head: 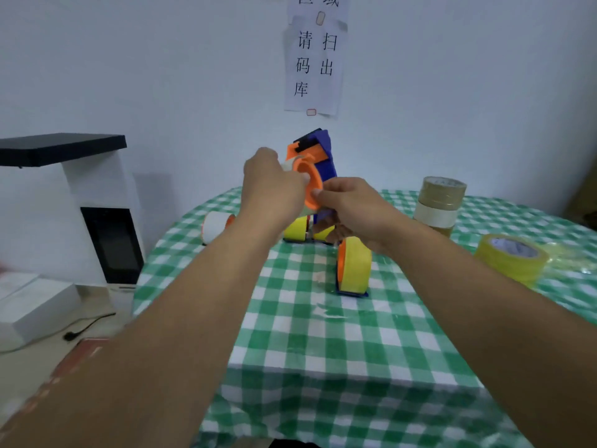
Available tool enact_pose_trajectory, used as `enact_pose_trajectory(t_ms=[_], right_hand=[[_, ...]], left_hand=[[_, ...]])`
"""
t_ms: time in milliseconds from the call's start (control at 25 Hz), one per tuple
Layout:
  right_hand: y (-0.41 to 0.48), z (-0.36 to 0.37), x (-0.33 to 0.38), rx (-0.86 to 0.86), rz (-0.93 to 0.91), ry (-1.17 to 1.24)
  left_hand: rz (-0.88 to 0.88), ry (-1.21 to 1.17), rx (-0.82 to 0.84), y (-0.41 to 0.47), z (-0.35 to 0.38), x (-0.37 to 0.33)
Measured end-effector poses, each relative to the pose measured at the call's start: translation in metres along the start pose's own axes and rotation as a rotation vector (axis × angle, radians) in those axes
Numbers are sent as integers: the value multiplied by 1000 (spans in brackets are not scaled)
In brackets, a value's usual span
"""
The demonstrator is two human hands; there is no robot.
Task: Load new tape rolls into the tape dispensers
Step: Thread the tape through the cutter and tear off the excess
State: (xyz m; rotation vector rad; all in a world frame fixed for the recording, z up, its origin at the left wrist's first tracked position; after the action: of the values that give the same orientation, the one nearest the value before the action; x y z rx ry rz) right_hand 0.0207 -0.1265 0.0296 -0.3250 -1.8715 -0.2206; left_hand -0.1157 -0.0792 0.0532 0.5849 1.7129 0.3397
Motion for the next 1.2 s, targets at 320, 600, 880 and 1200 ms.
enact_pose_trajectory(t_ms=[320, 600, 880, 1200], right_hand=[[-23, -74, -32, -236, -40, 66], [-69, -102, -72, -313, -16, 32], [-107, -101, -108, -114, 165, 411], [-112, -85, -129, 75, 247, 591]], left_hand=[[-127, -437, 190, -30, 76, -20], [-382, -926, 484, -75, 119, -17], [-346, -1022, 557, -118, 131, 8], [-363, -1116, 650, -135, 124, 26]])
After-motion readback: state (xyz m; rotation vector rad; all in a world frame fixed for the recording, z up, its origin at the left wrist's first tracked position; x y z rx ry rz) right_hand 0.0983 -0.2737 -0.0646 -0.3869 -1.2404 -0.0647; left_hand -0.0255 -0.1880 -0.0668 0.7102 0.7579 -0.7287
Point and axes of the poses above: each hand's wrist, its own y-axis towards the middle knuckle, its own z-axis out of the palm, x = y × z, the point moved 1 cm from there along y, towards the middle knuckle, and after that the axes turned 10 degrees about z, right-handed, at the moved point
